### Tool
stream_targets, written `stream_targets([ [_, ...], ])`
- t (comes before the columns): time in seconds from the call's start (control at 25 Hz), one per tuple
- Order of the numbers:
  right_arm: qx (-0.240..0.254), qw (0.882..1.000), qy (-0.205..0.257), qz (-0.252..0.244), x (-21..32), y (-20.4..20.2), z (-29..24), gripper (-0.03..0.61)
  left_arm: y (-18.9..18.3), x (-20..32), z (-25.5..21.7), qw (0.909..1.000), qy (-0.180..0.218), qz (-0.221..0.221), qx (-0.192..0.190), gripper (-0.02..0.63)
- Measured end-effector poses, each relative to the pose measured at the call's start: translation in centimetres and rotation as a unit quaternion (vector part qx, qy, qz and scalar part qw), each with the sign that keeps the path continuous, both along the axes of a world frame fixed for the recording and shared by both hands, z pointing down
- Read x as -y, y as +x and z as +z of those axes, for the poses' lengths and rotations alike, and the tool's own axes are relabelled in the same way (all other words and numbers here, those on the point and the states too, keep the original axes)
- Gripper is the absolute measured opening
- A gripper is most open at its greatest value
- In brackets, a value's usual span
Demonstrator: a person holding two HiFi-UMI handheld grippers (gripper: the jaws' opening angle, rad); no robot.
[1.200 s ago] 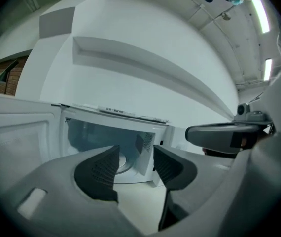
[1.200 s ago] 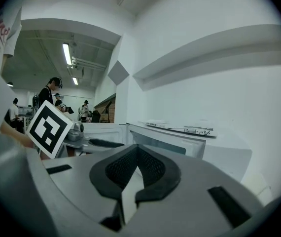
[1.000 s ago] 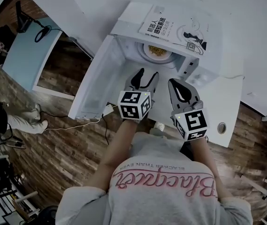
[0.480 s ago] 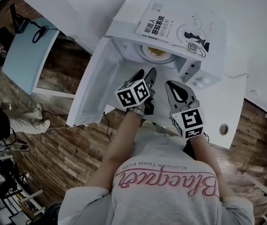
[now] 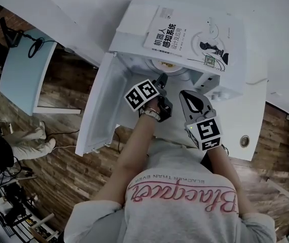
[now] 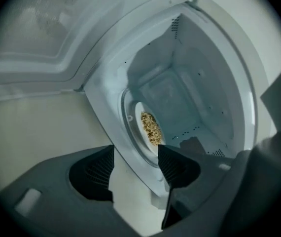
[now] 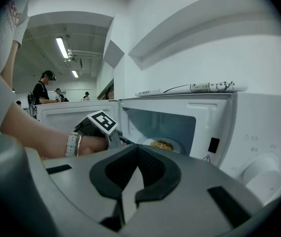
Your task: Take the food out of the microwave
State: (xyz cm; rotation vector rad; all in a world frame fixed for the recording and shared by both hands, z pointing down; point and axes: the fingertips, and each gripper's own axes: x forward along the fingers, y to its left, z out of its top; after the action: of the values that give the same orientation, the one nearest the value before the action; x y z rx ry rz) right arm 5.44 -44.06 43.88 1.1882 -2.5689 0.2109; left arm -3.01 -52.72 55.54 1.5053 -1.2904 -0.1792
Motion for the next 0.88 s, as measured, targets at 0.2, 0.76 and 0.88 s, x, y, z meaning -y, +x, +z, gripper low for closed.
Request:
stream_targets([
  [0.2,-0.012,1.000,-0.009,0.000,1.0,-0.1,0.7,0.009,-0.3,1.4,1.3,0.9982,-0.034,-0.029,-0.040,0.305],
  [0.76,-0.025,1.000,-0.018,-0.001,2.6,-0.2,1.2,0.009,-0.3,2.9,2.8,0.9941,-0.058,-0.070,-0.060,0.313],
  [0.88,-0.024,1.000,-0.016,0.000,2.5,-0.2,1.0,0.009,-0.4,2.4,2.8,0.9938,-0.056,-0.073,-0.062,0.313],
])
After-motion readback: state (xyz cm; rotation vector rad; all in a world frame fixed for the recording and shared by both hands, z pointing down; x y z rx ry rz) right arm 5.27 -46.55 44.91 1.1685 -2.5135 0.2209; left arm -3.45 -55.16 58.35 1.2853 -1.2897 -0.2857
